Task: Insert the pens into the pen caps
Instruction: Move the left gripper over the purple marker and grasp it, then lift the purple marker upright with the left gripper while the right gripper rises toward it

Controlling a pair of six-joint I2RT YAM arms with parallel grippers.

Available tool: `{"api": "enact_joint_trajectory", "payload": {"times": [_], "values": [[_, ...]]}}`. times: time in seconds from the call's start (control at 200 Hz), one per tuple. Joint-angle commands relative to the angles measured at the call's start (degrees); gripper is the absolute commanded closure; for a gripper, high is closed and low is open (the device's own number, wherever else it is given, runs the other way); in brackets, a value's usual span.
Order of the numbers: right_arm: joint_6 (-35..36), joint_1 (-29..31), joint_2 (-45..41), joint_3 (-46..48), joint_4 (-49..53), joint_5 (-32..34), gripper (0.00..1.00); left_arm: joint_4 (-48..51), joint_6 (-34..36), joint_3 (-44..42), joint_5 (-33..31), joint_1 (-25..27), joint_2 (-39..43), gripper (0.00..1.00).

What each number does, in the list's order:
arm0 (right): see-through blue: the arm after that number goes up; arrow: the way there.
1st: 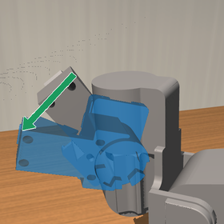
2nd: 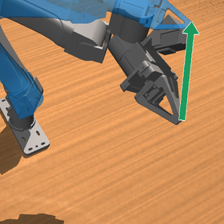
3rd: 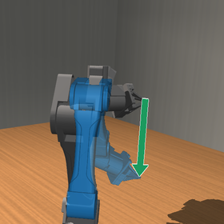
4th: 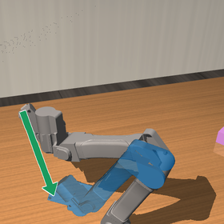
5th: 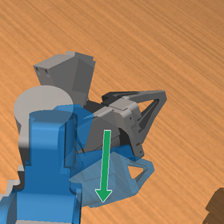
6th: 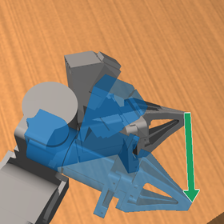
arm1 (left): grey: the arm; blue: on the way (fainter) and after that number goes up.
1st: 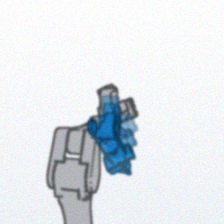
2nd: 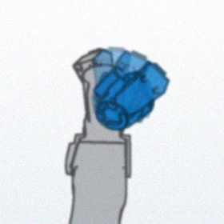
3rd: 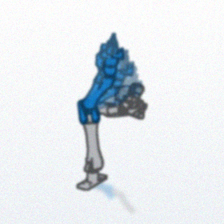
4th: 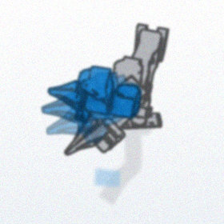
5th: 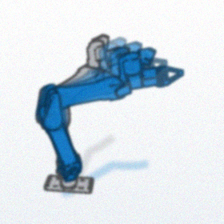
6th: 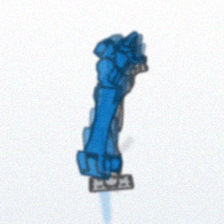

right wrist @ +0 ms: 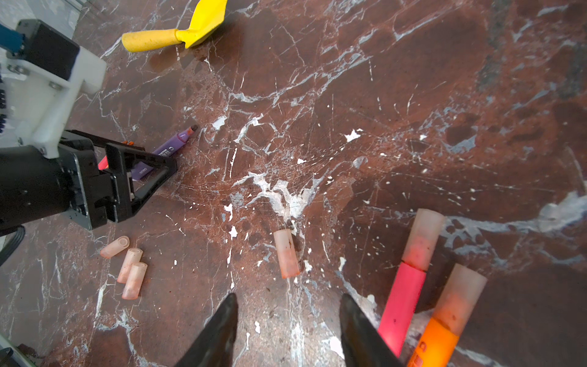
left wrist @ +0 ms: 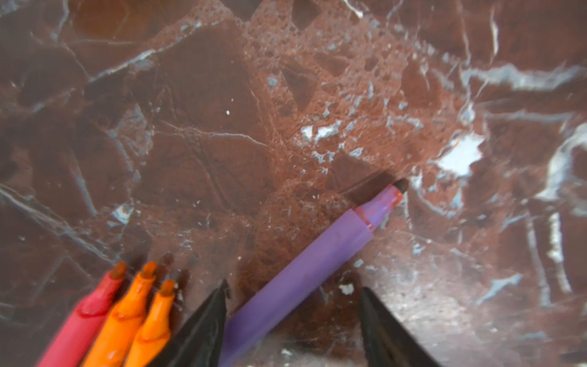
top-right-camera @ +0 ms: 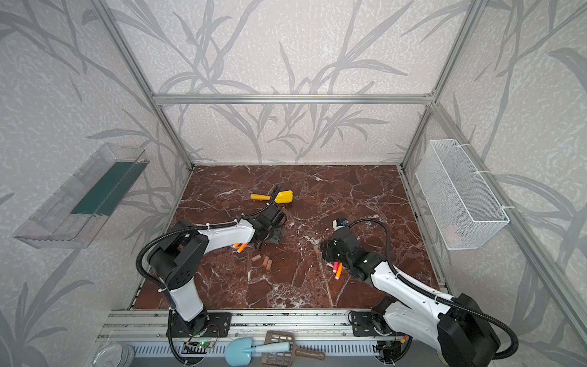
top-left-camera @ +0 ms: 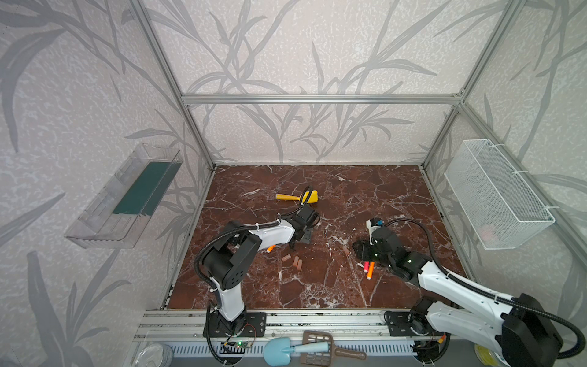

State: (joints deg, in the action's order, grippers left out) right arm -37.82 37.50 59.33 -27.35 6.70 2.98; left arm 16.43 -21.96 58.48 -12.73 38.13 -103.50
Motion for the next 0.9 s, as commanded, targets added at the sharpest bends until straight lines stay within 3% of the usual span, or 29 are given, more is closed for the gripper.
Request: {"api": "enact_joint_trajectory", "payload": {"times": [0.0, 0.065, 0.31, 0.77, 0.895], "values": [[0.5, 0.3, 0.1, 0.6, 0.1, 0.5, 0.49, 2.1, -0.3, -1.1, 2.3, -0.1, -0.1, 0.50], [0.5, 0.2, 0.2, 0.6, 0.0, 0.5, 0.49, 2.3, -0.6, -1.2, 2.8, -0.1, -0.1, 0.59], [0.5, 0.2, -0.3, 0.7, 0.2, 0.7, 0.49, 2.0, -1.5, -2.8, 4.2, 0.0, 0.4, 0.68], [0.3, 0.2, -1.5, 0.6, 0.5, 1.0, 0.49, 0.9, -3.5, -8.1, 5.7, 1.2, 5.3, 0.59], [0.2, 0.2, -1.5, 0.6, 0.3, 1.0, 0.49, -0.2, -3.5, -8.2, 6.4, 1.2, 4.4, 0.67]]}}
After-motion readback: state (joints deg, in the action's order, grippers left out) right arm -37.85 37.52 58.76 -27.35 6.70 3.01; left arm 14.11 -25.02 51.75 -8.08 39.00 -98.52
